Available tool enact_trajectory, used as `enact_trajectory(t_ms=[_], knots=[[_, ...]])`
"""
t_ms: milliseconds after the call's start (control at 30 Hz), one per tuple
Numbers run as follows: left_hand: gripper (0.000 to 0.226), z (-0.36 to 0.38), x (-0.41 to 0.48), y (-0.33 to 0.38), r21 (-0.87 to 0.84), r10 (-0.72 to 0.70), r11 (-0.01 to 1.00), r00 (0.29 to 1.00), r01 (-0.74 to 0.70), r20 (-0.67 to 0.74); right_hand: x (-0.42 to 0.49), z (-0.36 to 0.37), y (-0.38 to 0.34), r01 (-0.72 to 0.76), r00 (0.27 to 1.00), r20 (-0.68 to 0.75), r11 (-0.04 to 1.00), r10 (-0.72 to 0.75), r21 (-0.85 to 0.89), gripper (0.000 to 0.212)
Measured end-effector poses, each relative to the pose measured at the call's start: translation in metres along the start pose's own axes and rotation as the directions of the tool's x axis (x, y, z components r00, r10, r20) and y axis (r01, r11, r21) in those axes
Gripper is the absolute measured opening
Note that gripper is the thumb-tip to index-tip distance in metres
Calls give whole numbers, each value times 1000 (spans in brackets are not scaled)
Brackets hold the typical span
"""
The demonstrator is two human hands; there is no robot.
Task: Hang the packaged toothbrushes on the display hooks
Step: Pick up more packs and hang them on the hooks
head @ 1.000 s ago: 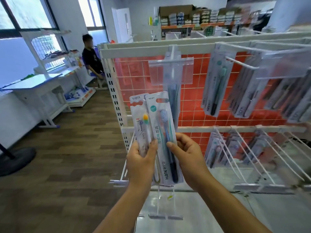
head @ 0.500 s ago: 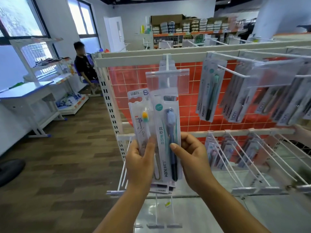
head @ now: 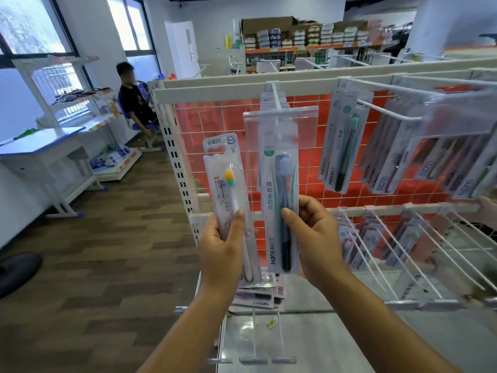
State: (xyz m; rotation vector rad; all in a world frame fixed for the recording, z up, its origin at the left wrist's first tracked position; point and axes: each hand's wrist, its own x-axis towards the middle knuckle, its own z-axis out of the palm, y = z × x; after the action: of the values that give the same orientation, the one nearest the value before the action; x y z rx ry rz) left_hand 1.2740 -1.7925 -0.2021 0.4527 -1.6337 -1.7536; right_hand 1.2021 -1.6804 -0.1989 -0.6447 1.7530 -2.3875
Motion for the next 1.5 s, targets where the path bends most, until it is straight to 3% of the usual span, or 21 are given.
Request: enact_trajectory(t_ms=[333,467,633,767,867,1067,1500], knots=[[37,-1,5,-4,36,15,999,999,-16,30,63,1,14,-76,997,20,988,80,-130,9],[25,0,6,-3,14,-20,1000,998,19,54,70,-4,19,-112,993,24,980,117,-162,12],[26,5,6,-7,8,-36,999,998,36,51,60,-14,34,-183,982,-74,960,171,-211,16],[27,20,-1,-10,3,-28,1000,992,28,122,39,-31,37,-156,976,-197,930,94,-332,14],[23,39,-8,-11,6,-27,1000,984,27,175,27,-48,30,-157,977,-195,921,90,-358,11],[20,92,-29,-20,115,31,991,958,-67,285,10,-84,-4,-172,985,-47,976,168,-134,23],[14,198,-59,-11,121,-8,992,940,-35,342,10,-186,-58,-137,990,-47,989,135,-60,29]])
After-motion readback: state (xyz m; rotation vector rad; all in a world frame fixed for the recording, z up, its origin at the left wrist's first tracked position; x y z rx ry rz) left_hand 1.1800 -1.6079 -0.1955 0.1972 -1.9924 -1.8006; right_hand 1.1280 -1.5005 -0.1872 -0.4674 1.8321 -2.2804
